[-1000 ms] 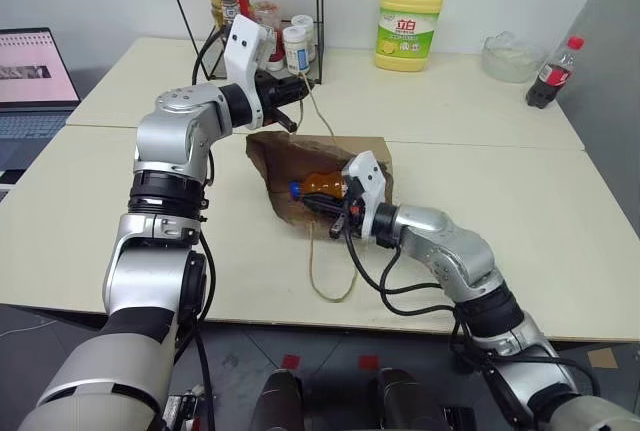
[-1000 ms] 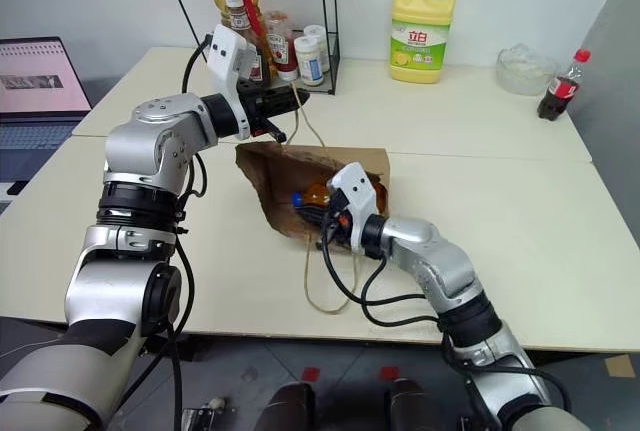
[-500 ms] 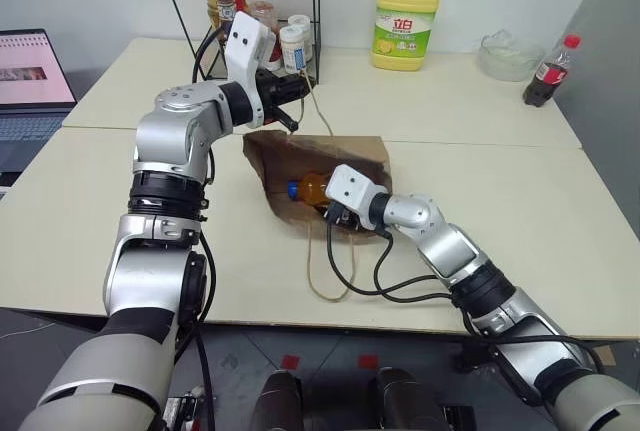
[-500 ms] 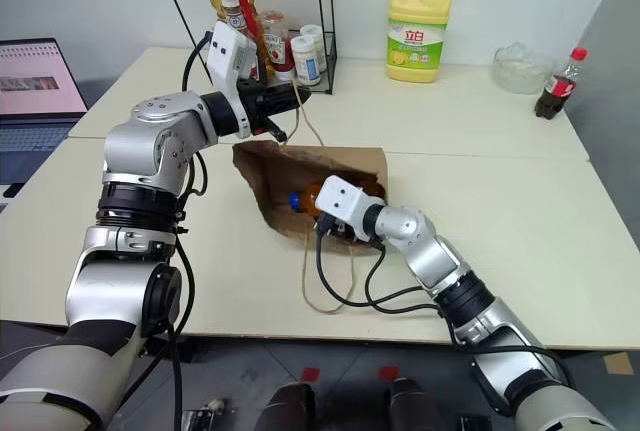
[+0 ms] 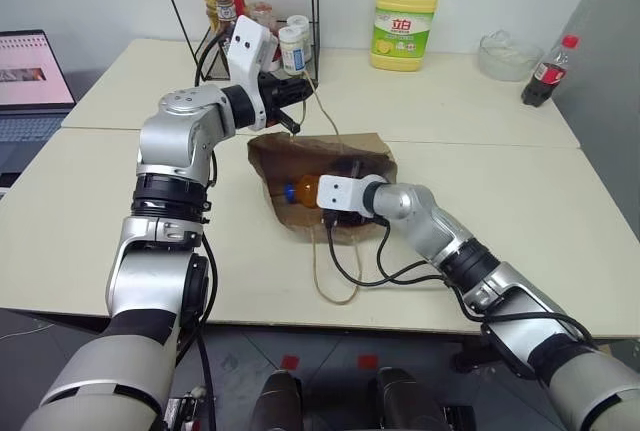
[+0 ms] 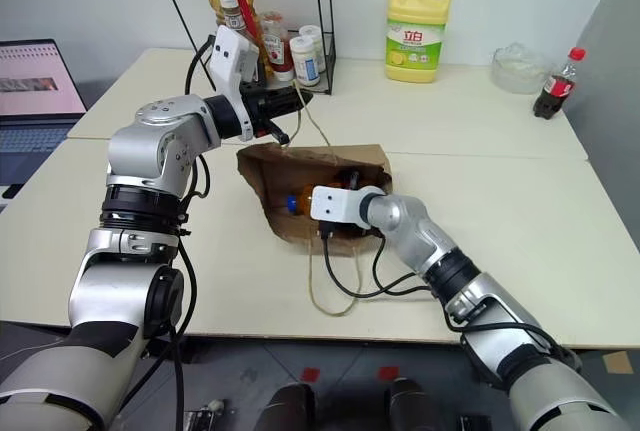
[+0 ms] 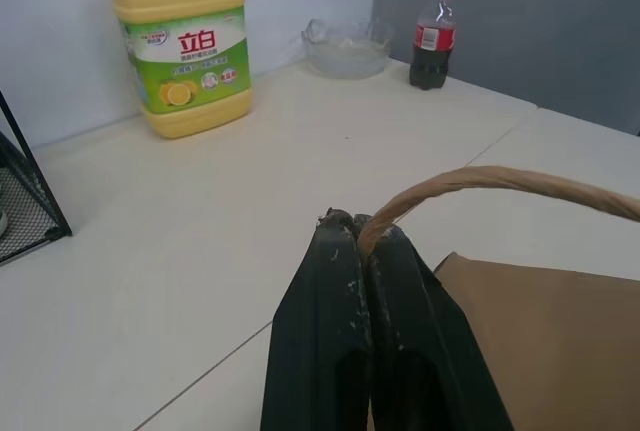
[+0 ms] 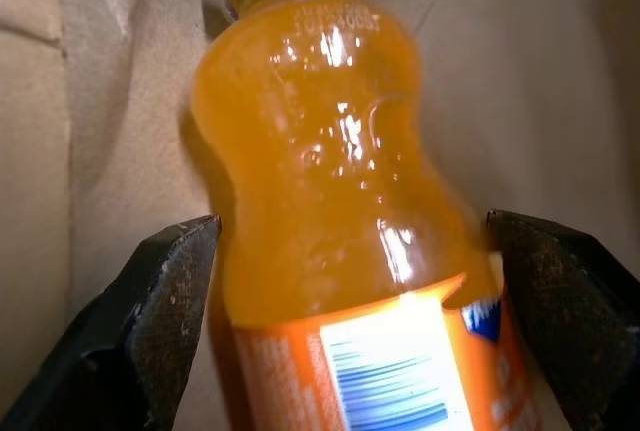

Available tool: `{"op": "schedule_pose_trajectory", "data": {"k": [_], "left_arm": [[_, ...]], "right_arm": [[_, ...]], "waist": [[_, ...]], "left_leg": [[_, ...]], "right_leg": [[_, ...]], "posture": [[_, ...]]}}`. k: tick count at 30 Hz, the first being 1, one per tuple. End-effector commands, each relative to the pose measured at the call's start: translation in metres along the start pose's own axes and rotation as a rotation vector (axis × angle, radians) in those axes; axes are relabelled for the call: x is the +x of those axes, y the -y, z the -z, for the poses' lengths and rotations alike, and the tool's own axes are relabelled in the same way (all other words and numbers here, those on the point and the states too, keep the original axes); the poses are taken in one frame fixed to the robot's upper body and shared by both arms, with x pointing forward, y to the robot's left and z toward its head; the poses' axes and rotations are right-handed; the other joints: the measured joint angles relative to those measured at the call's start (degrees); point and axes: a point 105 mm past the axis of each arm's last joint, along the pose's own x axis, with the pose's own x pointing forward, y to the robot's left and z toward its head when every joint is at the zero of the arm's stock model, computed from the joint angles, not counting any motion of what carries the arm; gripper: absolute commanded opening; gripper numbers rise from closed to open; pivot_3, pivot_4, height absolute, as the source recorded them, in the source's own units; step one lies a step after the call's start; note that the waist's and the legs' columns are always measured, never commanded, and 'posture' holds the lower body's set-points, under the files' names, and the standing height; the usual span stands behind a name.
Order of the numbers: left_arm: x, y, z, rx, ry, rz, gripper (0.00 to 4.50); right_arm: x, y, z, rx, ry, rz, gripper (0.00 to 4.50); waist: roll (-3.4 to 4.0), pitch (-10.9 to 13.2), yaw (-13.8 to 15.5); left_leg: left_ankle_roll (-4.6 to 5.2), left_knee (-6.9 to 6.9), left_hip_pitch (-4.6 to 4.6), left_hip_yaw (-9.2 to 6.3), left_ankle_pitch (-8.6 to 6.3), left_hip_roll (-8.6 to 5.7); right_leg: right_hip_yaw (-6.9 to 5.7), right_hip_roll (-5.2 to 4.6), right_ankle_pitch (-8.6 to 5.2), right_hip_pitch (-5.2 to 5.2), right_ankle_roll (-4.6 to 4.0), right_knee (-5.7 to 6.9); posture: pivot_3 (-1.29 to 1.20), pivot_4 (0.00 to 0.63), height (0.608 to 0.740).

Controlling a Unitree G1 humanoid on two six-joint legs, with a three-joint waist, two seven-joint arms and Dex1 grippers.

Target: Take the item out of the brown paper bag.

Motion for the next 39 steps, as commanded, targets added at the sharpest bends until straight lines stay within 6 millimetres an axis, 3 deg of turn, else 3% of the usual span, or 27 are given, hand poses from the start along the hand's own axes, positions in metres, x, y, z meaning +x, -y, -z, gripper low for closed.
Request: {"op": "schedule_pose_trajectory", "data": {"k": [1, 3, 7, 13, 21, 35, 39], "left_arm": [[0.0, 0.004, -0.02, 0.039, 0.061, 0.01, 0.0], [0.0, 0.004, -0.02, 0.038, 0.062, 0.009, 0.0], [-0.001, 0.002, -0.021, 0.037, 0.064, 0.001, 0.0], [-0.002, 0.001, -0.02, 0.034, 0.066, -0.005, 0.0], [-0.003, -0.003, -0.021, 0.033, 0.069, -0.023, 0.0], [0.001, -0.019, -0.013, 0.056, 0.035, -0.117, 0.0], [0.003, -0.023, -0.009, 0.063, 0.02, -0.143, 0.0]], "right_arm": [[0.005, 0.002, 0.008, -0.041, -0.042, 0.005, 4.47], [0.006, 0.004, 0.008, -0.035, -0.037, 0.014, 4.31], [0.006, 0.008, 0.009, -0.039, -0.025, 0.026, 3.26], [0.004, 0.011, 0.01, -0.048, -0.015, 0.039, 3.24], [-0.013, 0.022, -0.023, 0.031, 0.209, 0.095, 3.24], [-0.074, 0.042, -0.04, 0.3, 0.526, 0.101, 3.24], [-0.103, 0.043, -0.053, 0.389, 0.642, 0.067, 3.24]], "waist": [[0.0, 0.0, 0.0], [0.0, 0.0, 0.0], [0.0, 0.0, 0.0], [0.0, 0.0, 0.0], [0.01, 0.0, 0.0], [0.0, 0.0, 0.1], [0.01, 0.0, 0.1]], "left_leg": [[0.0, 0.0, 0.02, 0.0, 0.0, 0.0], [0.0, 0.0, 0.03, 0.0, 0.0, 0.0], [0.01, 0.0, 0.06, 0.0, 0.0, 0.0], [0.01, 0.0, 0.07, 0.0, -0.01, 0.0], [-0.02, -0.02, -0.01, 0.0, 0.0, -0.01], [-0.02, -0.06, -0.15, 0.0, 0.01, -0.01], [-0.02, -0.05, -0.21, 0.0, 0.01, -0.02]], "right_leg": [[0.0, 0.0, 0.0, 0.02, 0.0, 0.01], [0.0, 0.0, 0.0, 0.03, 0.0, 0.01], [0.01, 0.0, 0.0, 0.04, 0.0, 0.04], [0.01, 0.0, 0.0, 0.06, 0.0, 0.04], [0.0, -0.01, 0.0, 0.02, 0.0, -0.01], [-0.01, -0.01, 0.0, -0.1, 0.0, -0.04], [-0.02, -0.01, 0.0, -0.13, 0.0, -0.05]], "posture": [[0.0, 0.15, 0.74], [0.0, 0.15, 0.74], [0.0, 0.15, 0.74], [0.0, 0.15, 0.74], [0.0, 0.15, 0.74], [0.0, 0.15, 0.74], [0.0, 0.15, 0.74]]}}
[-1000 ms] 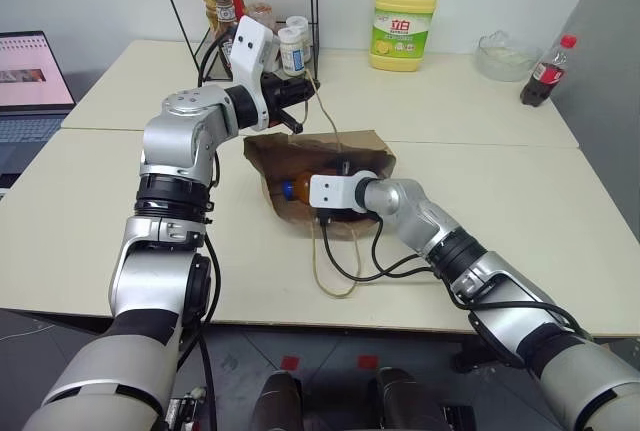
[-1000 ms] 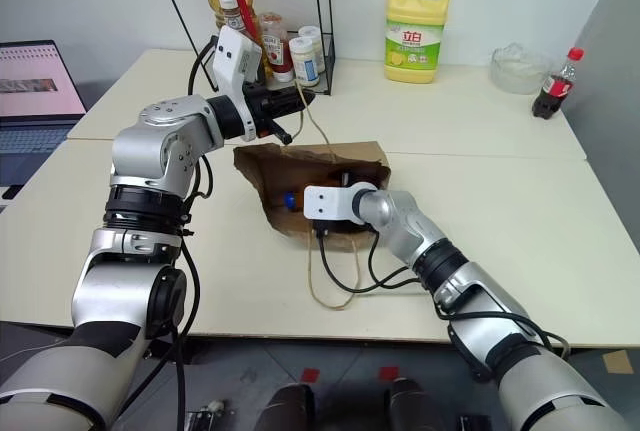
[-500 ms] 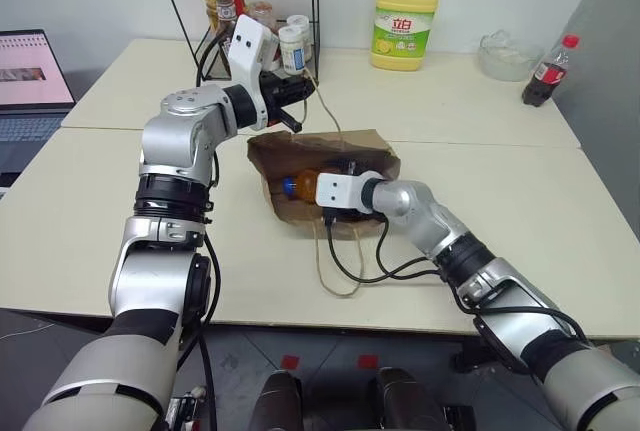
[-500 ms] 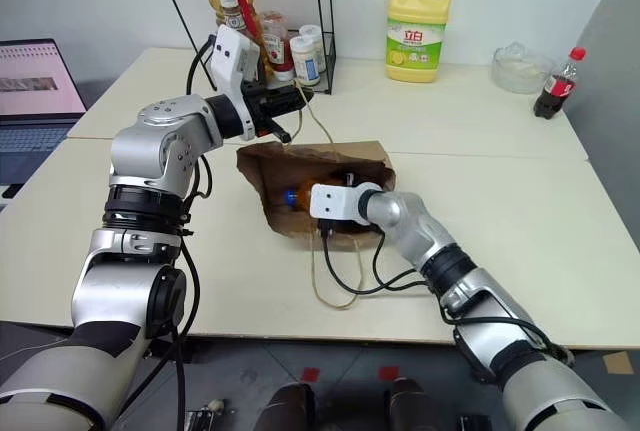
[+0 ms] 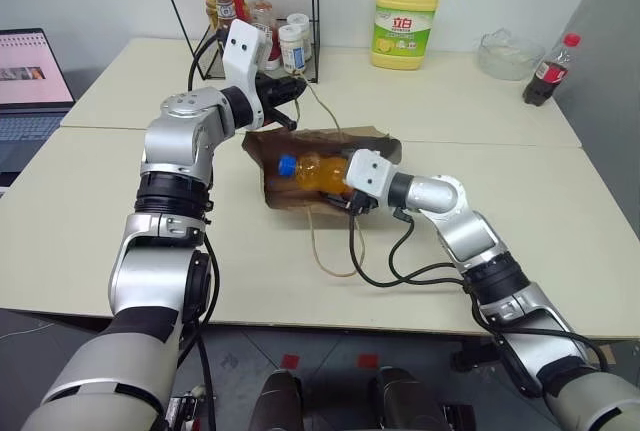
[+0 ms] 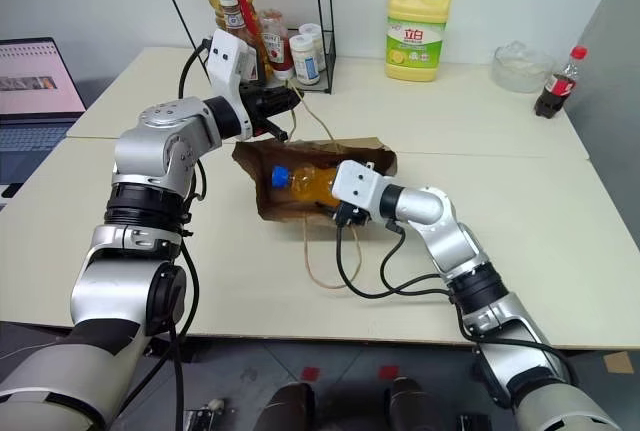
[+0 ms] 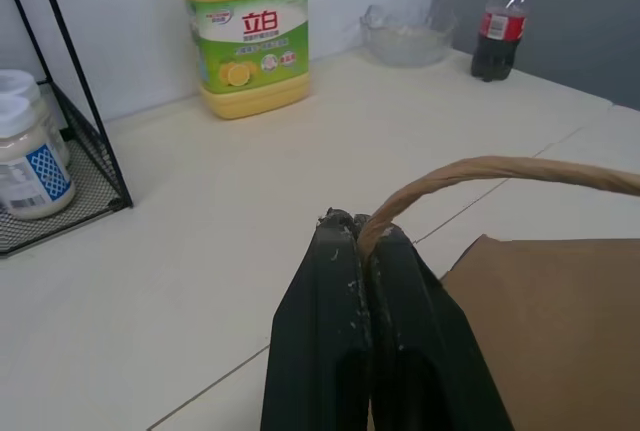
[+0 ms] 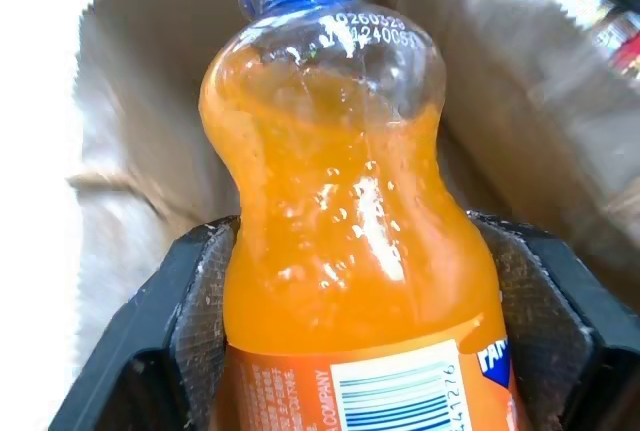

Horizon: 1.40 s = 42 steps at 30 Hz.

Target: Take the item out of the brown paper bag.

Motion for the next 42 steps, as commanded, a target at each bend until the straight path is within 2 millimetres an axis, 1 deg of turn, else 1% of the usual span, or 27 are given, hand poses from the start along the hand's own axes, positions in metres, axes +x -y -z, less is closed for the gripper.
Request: {"op": "schedule_pose_trajectory", "data": {"k": [1, 4, 5, 7, 8, 10, 11, 14, 17, 19, 20, 22, 25, 27, 29, 32, 36, 41, 42], "left_arm": [[0.001, -0.003, -0.016, 0.055, 0.036, -0.024, 0.0], [0.001, -0.004, -0.014, 0.056, 0.034, -0.027, 0.0], [0.001, -0.004, -0.013, 0.056, 0.034, -0.026, 0.0], [0.001, -0.004, -0.012, 0.058, 0.031, -0.027, 0.0], [0.001, -0.004, -0.011, 0.058, 0.03, -0.028, 0.0], [0.001, -0.004, -0.011, 0.058, 0.028, -0.029, 0.0], [0.001, -0.004, -0.01, 0.058, 0.028, -0.029, 0.0], [0.001, -0.004, -0.01, 0.058, 0.027, -0.027, 0.0], [0.002, -0.004, -0.01, 0.058, 0.028, -0.024, 0.0], [0.002, -0.004, -0.01, 0.059, 0.027, -0.024, 0.0], [0.002, -0.003, -0.009, 0.06, 0.026, -0.023, 0.0], [0.003, -0.003, -0.009, 0.062, 0.025, -0.02, 0.0], [0.003, -0.001, -0.009, 0.067, 0.022, -0.013, 0.0], [0.003, -0.001, -0.009, 0.069, 0.02, -0.011, 0.0], [0.003, -0.001, -0.009, 0.07, 0.021, -0.009, 0.0], [0.002, 0.0, -0.009, 0.07, 0.02, -0.009, 0.0], [0.001, -0.001, -0.008, 0.069, 0.019, -0.011, 0.0], [-0.001, -0.001, -0.006, 0.067, 0.017, -0.016, 0.0], [-0.001, -0.001, -0.006, 0.067, 0.017, -0.017, 0.0]], "right_arm": [[-0.02, 0.009, -0.048, 0.019, 0.164, 0.016, 3.24], [-0.035, 0.013, -0.068, 0.094, 0.206, 0.03, 3.24], [-0.041, 0.018, -0.075, 0.132, 0.22, 0.051, 3.24], [-0.051, 0.031, -0.086, 0.187, 0.234, 0.118, 3.24], [-0.058, 0.041, -0.09, 0.206, 0.23, 0.163, 3.24], [-0.069, 0.056, -0.093, 0.21, 0.204, 0.231, 3.24], [-0.075, 0.064, -0.091, 0.206, 0.175, 0.269, 3.24], [-0.095, 0.092, -0.071, 0.142, 0.003, 0.398, 3.24], [-0.123, 0.118, -0.041, 0.065, -0.193, 0.522, 3.24], [-0.139, 0.13, -0.02, 0.038, -0.305, 0.581, 3.24], [-0.146, 0.132, -0.007, 0.031, -0.368, 0.584, 3.24], [-0.157, 0.131, 0.018, 0.026, -0.484, 0.561, 3.24], [-0.167, 0.118, 0.053, 0.048, -0.61, 0.471, 3.24], [-0.172, 0.112, 0.068, 0.066, -0.664, 0.435, 3.24], [-0.175, 0.102, 0.086, 0.089, -0.731, 0.362, 3.24], [-0.178, 0.098, 0.098, 0.139, -0.764, 0.326, 3.24], [-0.181, 0.098, 0.107, 0.184, -0.784, 0.323, 3.24], [-0.182, 0.091, 0.119, 0.246, -0.79, 0.302, 3.24], [-0.182, 0.09, 0.119, 0.255, -0.788, 0.302, 3.94]], "waist": [[0.0, 0.0, 0.0], [0.01, 0.0, 0.0], [0.01, 0.0, 0.0], [0.0, 0.0, 0.1], [0.01, 0.0, 0.1], [0.01, 0.0, 0.1], [0.01, 0.0, 0.1], [0.01, 0.0, 0.4], [0.01, 0.0, 0.6], [0.01, 0.0, 0.6], [0.01, 0.0, 0.6], [0.01, 0.0, 0.5], [0.01, 0.0, 0.3], [0.01, 0.0, 0.0], [0.07, 0.0, -0.1], [0.1, 0.1, -0.2], [0.11, 0.1, -0.1], [0.1, 0.1, -0.1], [0.1, 0.1, -0.1]], "left_leg": [[0.0, 0.0, 0.0, 0.0, 0.0, 0.0], [0.0, 0.01, -0.06, -0.01, 0.0, 0.0], [0.0, 0.01, -0.07, -0.01, 0.0, 0.0], [0.0, 0.01, -0.11, -0.02, 0.0, 0.01], [0.0, 0.01, -0.11, -0.01, 0.0, 0.0], [0.01, 0.02, -0.11, -0.01, 0.0, 0.0], [0.02, 0.02, -0.11, -0.01, -0.01, 0.0], [0.13, 0.02, -0.13, -0.01, -0.07, -0.03], [0.14, 0.02, -0.15, 0.01, -0.08, -0.03], [0.15, 0.02, -0.19, 0.03, -0.08, -0.05], [0.15, 0.02, -0.2, 0.03, -0.08, -0.05], [0.15, -0.01, -0.21, 0.05, -0.08, -0.05], [0.15, -0.05, -0.24, 0.07, -0.08, -0.05], [0.15, -0.05, -0.27, 0.08, -0.08, -0.05], [0.14, -0.04, -0.29, 0.11, -0.07, -0.05], [0.12, -0.03, -0.31, 0.13, -0.05, -0.05], [-0.01, -0.01, -0.33, 0.13, 0.01, -0.05], [-0.02, 0.0, -0.33, 0.13, 0.02, -0.05], [-0.02, 0.0, -0.33, 0.13, 0.02, -0.05]], "right_leg": [[0.0, 0.0, 0.0, -0.01, 0.0, 0.0], [0.0, 0.0, 0.0, -0.05, 0.0, 0.0], [0.0, 0.0, 0.0, -0.07, 0.0, 0.01], [-0.01, 0.01, 0.0, -0.09, 0.0, 0.01], [0.0, 0.0, 0.0, -0.09, 0.0, 0.02], [0.0, 0.0, 0.0, -0.1, 0.0, 0.02], [0.0, 0.0, 0.0, -0.1, 0.0, 0.02], [0.0, -0.01, 0.0, -0.11, 0.0, 0.0], [0.02, -0.01, 0.0, -0.11, 0.0, -0.1], [0.04, -0.02, 0.0, -0.15, 0.0, -0.11], [0.04, -0.02, 0.0, -0.17, 0.0, -0.11], [0.06, -0.02, 0.0, -0.21, 0.0, -0.11], [0.07, -0.01, 0.0, -0.26, 0.0, -0.14], [0.09, -0.01, 0.0, -0.29, 0.0, -0.14], [0.12, -0.01, 0.0, -0.34, 0.0, -0.13], [0.13, -0.01, 0.0, -0.38, 0.0, -0.09], [0.13, -0.02, 0.0, -0.38, 0.0, -0.09], [0.12, -0.02, 0.0, -0.38, 0.0, -0.09], [0.12, -0.02, 0.0, -0.37, 0.0, -0.09]], "posture": [[0.0, 0.15, 0.74], [0.0, 0.15, 0.74], [0.0, 0.15, 0.74], [0.0, 0.15, 0.74], [0.0, 0.15, 0.74], [0.0, 0.15, 0.74], [0.0, 0.15, 0.74], [0.0, 0.15, 0.74], [0.0, 0.15, 0.74], [0.0, 0.15, 0.74], [0.0, 0.15, 0.74], [0.0, 0.15, 0.74], [0.0, 0.15, 0.74], [0.0, 0.15, 0.74], [0.0, 0.15, 0.74], [0.0, 0.15, 0.74], [0.0, 0.15, 0.74], [0.0, 0.15, 0.74], [0.0, 0.15, 0.74]]}}
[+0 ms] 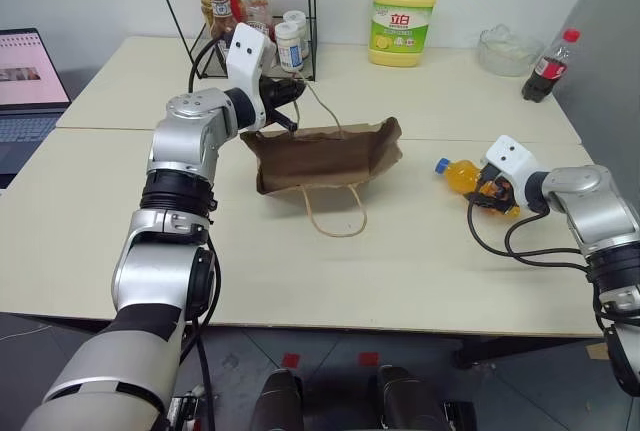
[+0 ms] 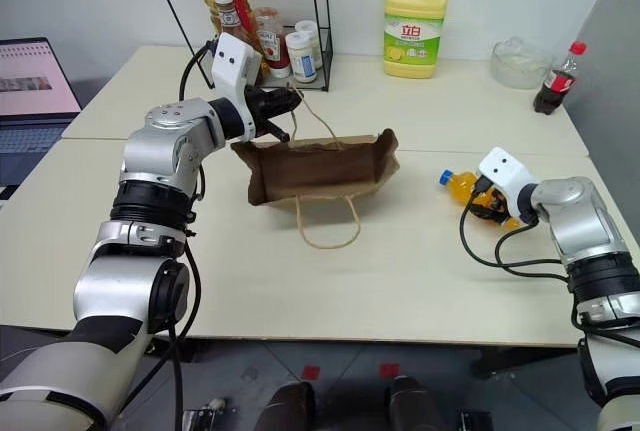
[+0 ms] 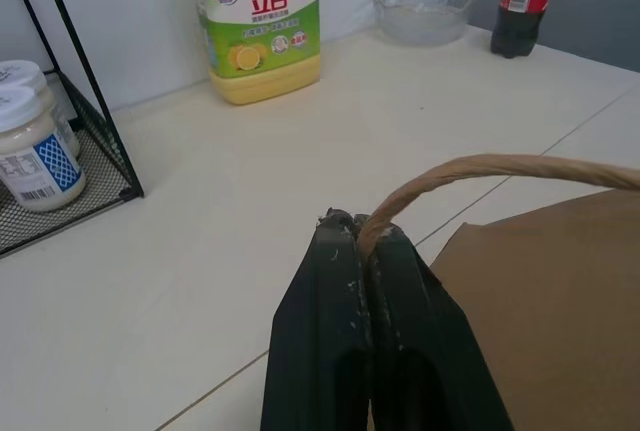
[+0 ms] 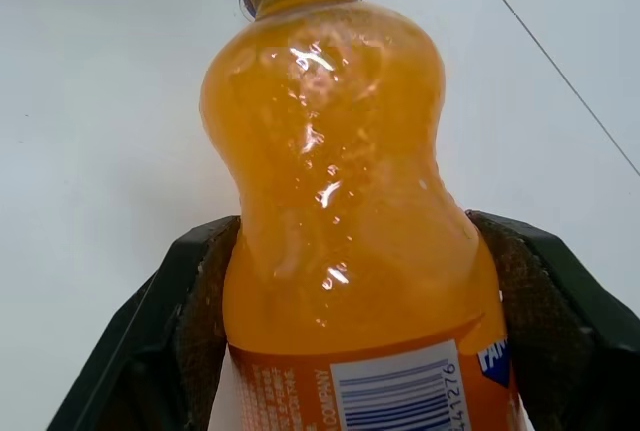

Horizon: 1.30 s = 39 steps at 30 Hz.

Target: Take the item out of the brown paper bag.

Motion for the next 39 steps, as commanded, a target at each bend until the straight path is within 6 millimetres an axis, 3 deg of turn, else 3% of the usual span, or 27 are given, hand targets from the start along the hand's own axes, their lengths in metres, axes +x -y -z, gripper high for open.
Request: {"op": "schedule_pose_trajectory", "data": {"k": [1, 2, 9, 14, 17, 20, 29, 35, 39], "left_arm": [[-0.004, 0.0, -0.016, 0.042, 0.046, -0.003, 0.0], [-0.005, -0.001, -0.016, 0.042, 0.046, -0.004, 0.0], [-0.006, -0.002, -0.017, 0.046, 0.048, -0.009, 0.0], [-0.012, -0.014, -0.022, 0.053, 0.049, -0.048, 0.0], [-0.015, -0.025, -0.029, 0.037, 0.062, -0.082, 0.53], [-0.018, -0.035, -0.039, 0.033, 0.084, -0.114, 1.46], [-0.025, -0.051, -0.054, 0.034, 0.101, -0.159, 4.28], [-0.048, -0.072, -0.056, 0.035, 0.124, -0.25, 4.44], [-0.073, -0.076, -0.036, 0.094, 0.145, -0.294, 4.44]], "right_arm": [[-0.003, 0.006, -0.007, 0.004, 0.034, 0.01, 4.23], [-0.003, 0.006, -0.007, 0.005, 0.036, 0.007, 4.45], [-0.009, 0.008, -0.015, -0.002, 0.072, 0.005, 4.45], [-0.038, 0.001, -0.063, -0.033, 0.239, -0.016, 4.45], [-0.051, -0.003, -0.084, 0.015, 0.317, -0.017, 4.5], [-0.055, -0.001, -0.094, 0.053, 0.358, 0.021, 4.5], [-0.046, -0.004, -0.092, 0.109, 0.381, 0.087, 4.5], [-0.046, -0.011, -0.094, 0.16, 0.437, 0.137, 4.5], [-0.047, -0.029, -0.094, 0.193, 0.483, 0.15, 4.5]], "waist": [[0.0, 0.0, 0.0], [0.0, 0.0, 0.0], [0.0, 0.0, 0.0], [0.01, 0.0, -0.1], [0.0, 0.0, 0.0], [0.0, 0.0, 0.1], [0.0, 0.0, 0.0], [0.0, 0.0, -0.1], [0.02, 0.0, -0.2]], "left_leg": [[-0.01, 0.01, 0.0, 0.0, 0.0, 0.0], [-0.01, 0.01, 0.0, 0.0, 0.0, 0.0], [-0.01, 0.04, 0.0, 0.0, 0.01, 0.0], [-0.02, 0.04, 0.0, -0.01, 0.01, 0.0], [-0.01, 0.04, -0.01, -0.04, 0.01, 0.01], [0.03, 0.06, -0.01, -0.04, -0.02, 0.0], [0.03, 0.08, -0.04, -0.04, -0.02, -0.01], [0.01, 0.06, -0.05, -0.04, -0.01, 0.0], [-0.03, 0.01, -0.04, -0.03, 0.02, 0.04]], "right_leg": [[0.0, 0.0, 0.0, 0.0, 0.0, 0.01], [-0.01, 0.0, 0.0, 0.0, 0.0, 0.01], [-0.01, 0.0, 0.0, 0.01, 0.0, 0.06], [-0.01, 0.0, 0.0, 0.0, 0.0, 0.1], [-0.04, 0.0, 0.0, 0.0, 0.0, 0.11], [-0.05, 0.0, 0.0, 0.01, 0.0, 0.11], [-0.05, -0.01, 0.0, 0.0, 0.0, 0.11], [-0.05, 0.0, 0.0, -0.07, 0.0, 0.16], [-0.04, 0.0, 0.0, -0.09, 0.0, 0.2]], "posture": [[0.0, 0.15, 0.74], [0.0, 0.15, 0.74], [0.0, 0.15, 0.74], [0.0, 0.15, 0.74], [0.0, 0.15, 0.74], [0.0, 0.15, 0.74], [0.0, 0.15, 0.74], [0.0, 0.15, 0.74], [0.0, 0.15, 0.74]]}}
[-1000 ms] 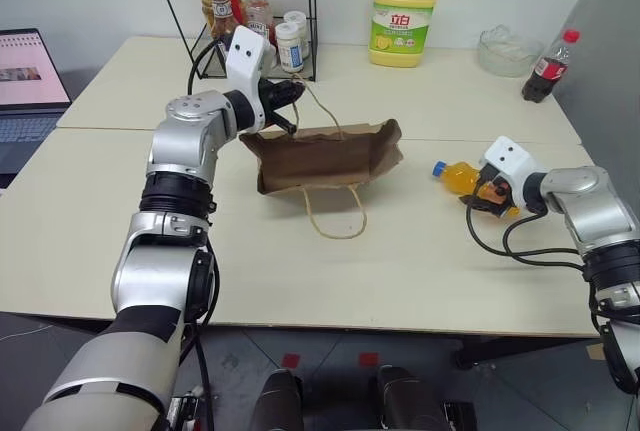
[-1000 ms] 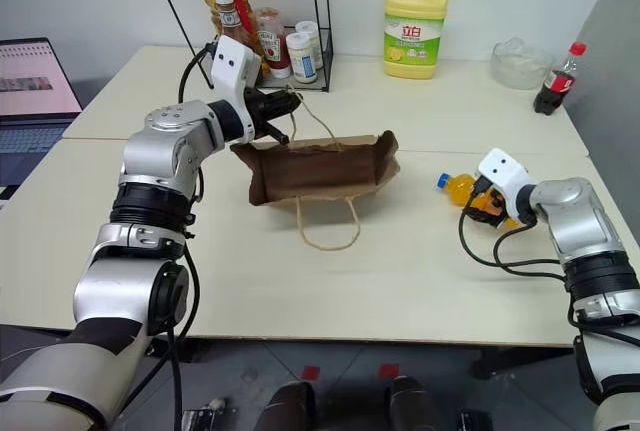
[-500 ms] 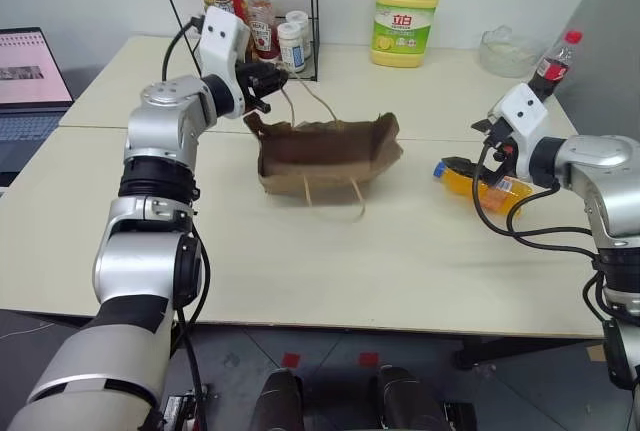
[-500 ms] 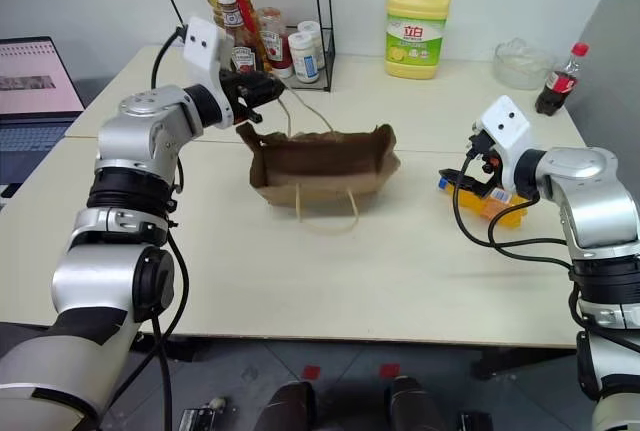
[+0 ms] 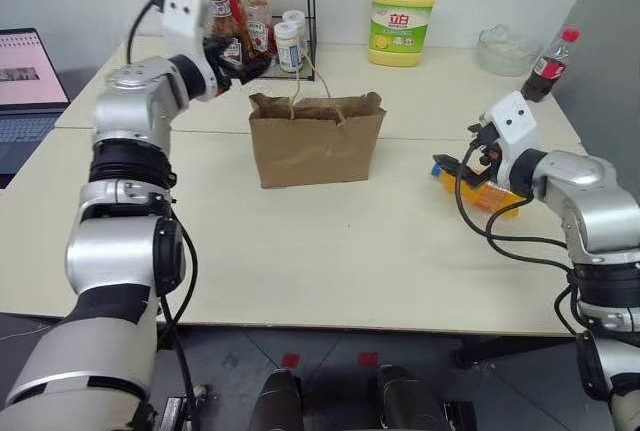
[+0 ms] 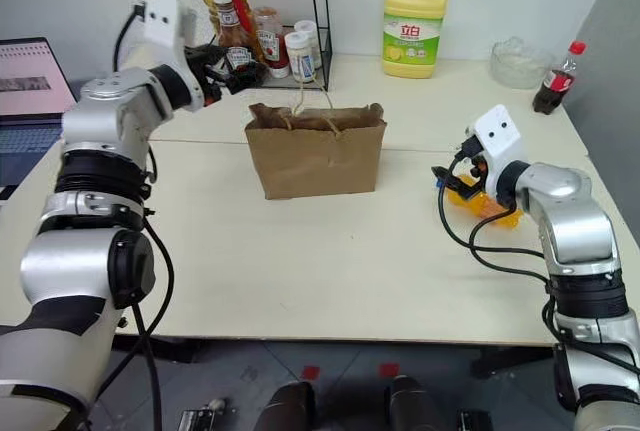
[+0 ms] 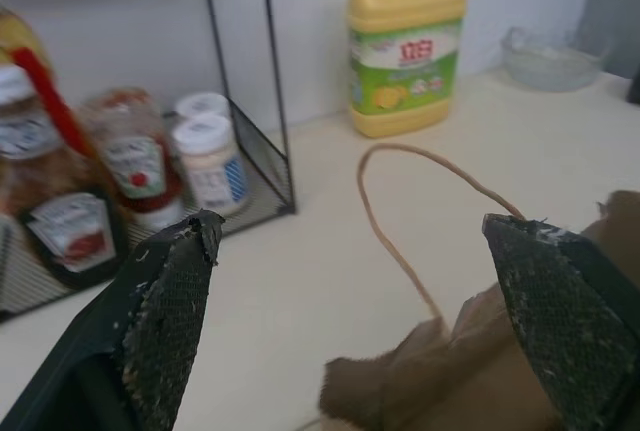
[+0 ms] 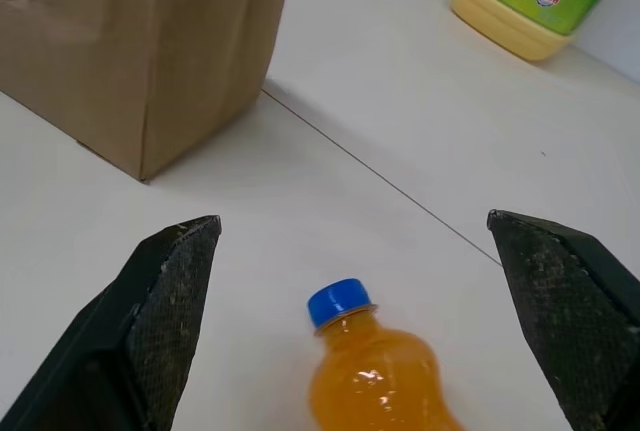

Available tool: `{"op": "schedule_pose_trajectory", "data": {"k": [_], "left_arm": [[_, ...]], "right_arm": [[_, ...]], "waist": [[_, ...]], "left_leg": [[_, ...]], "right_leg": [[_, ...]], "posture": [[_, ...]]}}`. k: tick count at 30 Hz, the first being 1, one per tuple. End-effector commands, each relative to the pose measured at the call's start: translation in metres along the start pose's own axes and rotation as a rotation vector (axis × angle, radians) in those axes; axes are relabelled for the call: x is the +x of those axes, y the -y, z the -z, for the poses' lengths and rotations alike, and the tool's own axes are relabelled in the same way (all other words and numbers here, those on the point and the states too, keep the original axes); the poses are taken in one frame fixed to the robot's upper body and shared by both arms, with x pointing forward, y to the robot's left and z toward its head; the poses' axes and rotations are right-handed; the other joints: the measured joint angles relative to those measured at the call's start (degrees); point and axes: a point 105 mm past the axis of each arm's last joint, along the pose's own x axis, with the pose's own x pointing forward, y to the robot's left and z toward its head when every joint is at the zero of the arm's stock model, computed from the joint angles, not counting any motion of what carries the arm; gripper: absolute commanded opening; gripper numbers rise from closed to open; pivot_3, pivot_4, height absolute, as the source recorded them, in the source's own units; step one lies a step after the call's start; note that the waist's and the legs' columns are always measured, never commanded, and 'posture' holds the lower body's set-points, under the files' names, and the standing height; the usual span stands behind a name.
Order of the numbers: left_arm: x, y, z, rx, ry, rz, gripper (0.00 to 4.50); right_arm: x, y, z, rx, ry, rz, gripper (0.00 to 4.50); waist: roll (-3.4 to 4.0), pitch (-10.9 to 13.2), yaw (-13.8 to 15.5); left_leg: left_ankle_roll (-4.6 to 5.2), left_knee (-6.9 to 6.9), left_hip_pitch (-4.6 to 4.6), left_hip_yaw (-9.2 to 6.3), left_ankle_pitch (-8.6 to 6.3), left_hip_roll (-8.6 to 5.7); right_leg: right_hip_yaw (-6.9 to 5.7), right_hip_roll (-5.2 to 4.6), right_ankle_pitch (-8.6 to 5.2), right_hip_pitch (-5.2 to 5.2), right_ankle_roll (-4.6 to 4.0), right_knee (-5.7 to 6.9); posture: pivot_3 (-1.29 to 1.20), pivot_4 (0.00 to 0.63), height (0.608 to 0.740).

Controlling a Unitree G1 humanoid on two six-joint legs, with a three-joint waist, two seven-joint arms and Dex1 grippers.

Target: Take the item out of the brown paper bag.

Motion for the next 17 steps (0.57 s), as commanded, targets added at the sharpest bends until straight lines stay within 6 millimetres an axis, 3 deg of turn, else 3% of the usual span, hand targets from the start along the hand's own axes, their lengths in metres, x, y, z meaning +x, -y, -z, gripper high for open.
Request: {"op": "schedule_pose_trajectory", "data": {"k": [1, 4, 9, 11, 15, 17], "left_arm": [[-0.025, -0.009, 0.004, 0.048, 0.065, -0.062, 4.44], [-0.051, -0.009, 0.024, 0.028, 0.06, -0.141, 4.44], [-0.092, 0.021, 0.063, 0.0, -0.018, -0.184, 4.44], [-0.107, 0.043, 0.084, 0.005, -0.08, -0.163, 4.44], [-0.129, 0.096, 0.136, -0.114, -0.2, -0.165, 4.44], [-0.133, 0.112, 0.15, -0.178, -0.228, -0.184, 4.44]], "right_arm": [[-0.009, -0.008, -0.017, 0.024, 0.107, 0.054, 4.5], [-0.013, -0.021, -0.017, 0.067, 0.149, 0.092, 4.5], [-0.022, -0.042, -0.012, 0.134, 0.181, 0.165, 4.5], [-0.025, -0.052, -0.003, 0.156, 0.169, 0.2, 4.5], [-0.026, -0.078, 0.034, 0.22, 0.067, 0.248, 4.5], [-0.026, -0.083, 0.045, 0.238, 0.04, 0.256, 4.5]], "waist": [[0.01, 0.0, 0.0], [0.02, 0.0, 0.0], [-0.08, -0.1, 0.7], [-0.13, -0.1, 1.1], [-0.17, -0.3, 1.5], [-0.17, -0.3, 1.6]], "left_leg": [[-0.01, 0.01, 0.0, 0.0, 0.01, 0.0], [-0.03, 0.06, 0.0, 0.0, 0.01, 0.06], [-0.03, 0.11, -0.08, -0.06, 0.02, 0.04], [-0.02, 0.14, -0.07, -0.07, 0.01, 0.02], [0.07, 0.12, -0.02, -0.06, -0.05, 0.02], [0.17, 0.14, 0.09, -0.04, -0.1, 0.0]], "right_leg": [[0.0, 0.0, 0.0, 0.0, 0.0, 0.01], [0.0, 0.0, 0.0, 0.0, 0.0, 0.06], [-0.02, -0.01, 0.0, 0.0, 0.0, 0.06], [-0.02, -0.02, 0.0, 0.04, 0.0, 0.07], [0.01, -0.02, 0.0, 0.1, 0.0, 0.0], [0.04, -0.04, 0.0, 0.22, 0.0, 0.01]], "posture": [[0.0, 0.15, 0.74], [0.0, 0.15, 0.74], [0.0, 0.15, 0.74], [0.0, 0.15, 0.74], [0.0, 0.15, 0.74], [0.0, 0.15, 0.74]]}}
